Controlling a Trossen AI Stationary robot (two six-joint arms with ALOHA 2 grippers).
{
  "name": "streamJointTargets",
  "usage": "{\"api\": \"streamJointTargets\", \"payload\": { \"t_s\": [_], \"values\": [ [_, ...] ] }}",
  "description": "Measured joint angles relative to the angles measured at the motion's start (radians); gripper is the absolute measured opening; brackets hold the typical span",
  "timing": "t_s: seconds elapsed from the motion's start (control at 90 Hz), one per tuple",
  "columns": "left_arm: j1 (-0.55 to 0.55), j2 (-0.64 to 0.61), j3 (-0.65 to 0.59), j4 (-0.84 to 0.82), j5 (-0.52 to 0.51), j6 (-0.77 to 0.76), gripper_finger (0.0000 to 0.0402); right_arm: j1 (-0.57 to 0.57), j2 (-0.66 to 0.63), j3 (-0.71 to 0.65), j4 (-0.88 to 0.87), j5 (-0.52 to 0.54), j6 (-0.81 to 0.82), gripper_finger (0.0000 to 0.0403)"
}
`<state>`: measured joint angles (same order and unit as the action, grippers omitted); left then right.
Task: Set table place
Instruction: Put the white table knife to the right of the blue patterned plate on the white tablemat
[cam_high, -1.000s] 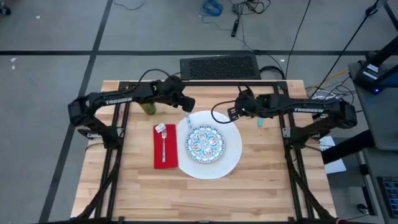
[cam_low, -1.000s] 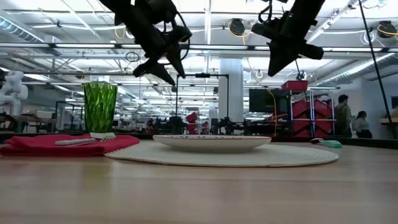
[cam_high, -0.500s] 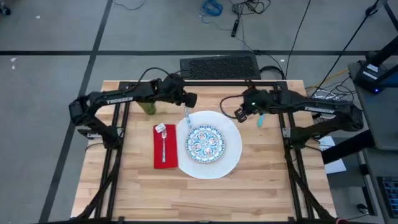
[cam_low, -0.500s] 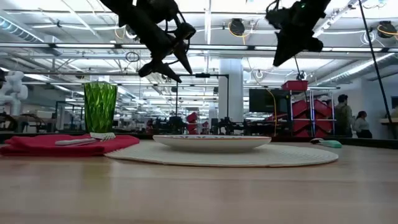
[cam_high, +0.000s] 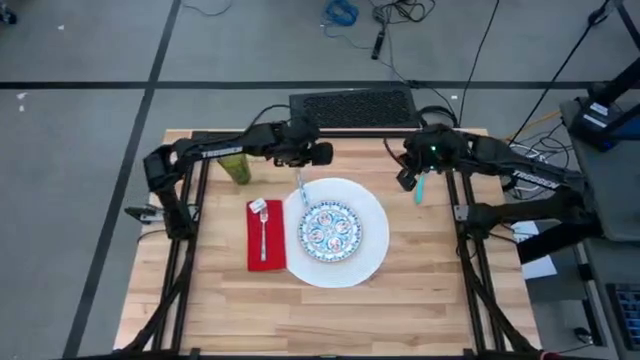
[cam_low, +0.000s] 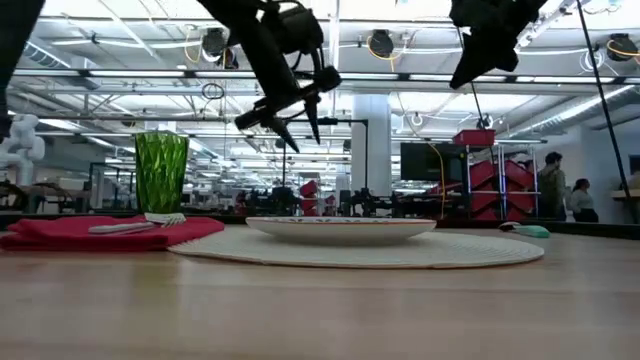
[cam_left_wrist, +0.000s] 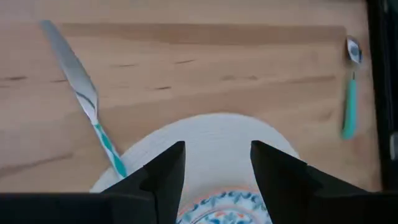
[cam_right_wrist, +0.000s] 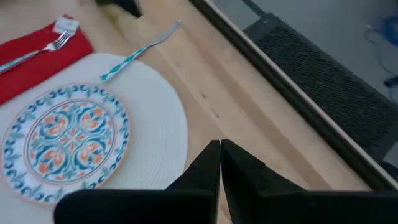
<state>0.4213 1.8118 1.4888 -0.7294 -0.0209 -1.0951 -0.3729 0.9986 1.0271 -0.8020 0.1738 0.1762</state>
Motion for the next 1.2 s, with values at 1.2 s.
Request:
{"api": "streamJointTargets", "payload": {
  "t_s": [1.2],
  "values": [
    [0.05, 0.265, -0.009, -0.149, -0.01, -0.069, 0.0167, 0.085, -0.093, -0.262, 0.137, -0.023, 0.132, 0.0]
  ]
}}
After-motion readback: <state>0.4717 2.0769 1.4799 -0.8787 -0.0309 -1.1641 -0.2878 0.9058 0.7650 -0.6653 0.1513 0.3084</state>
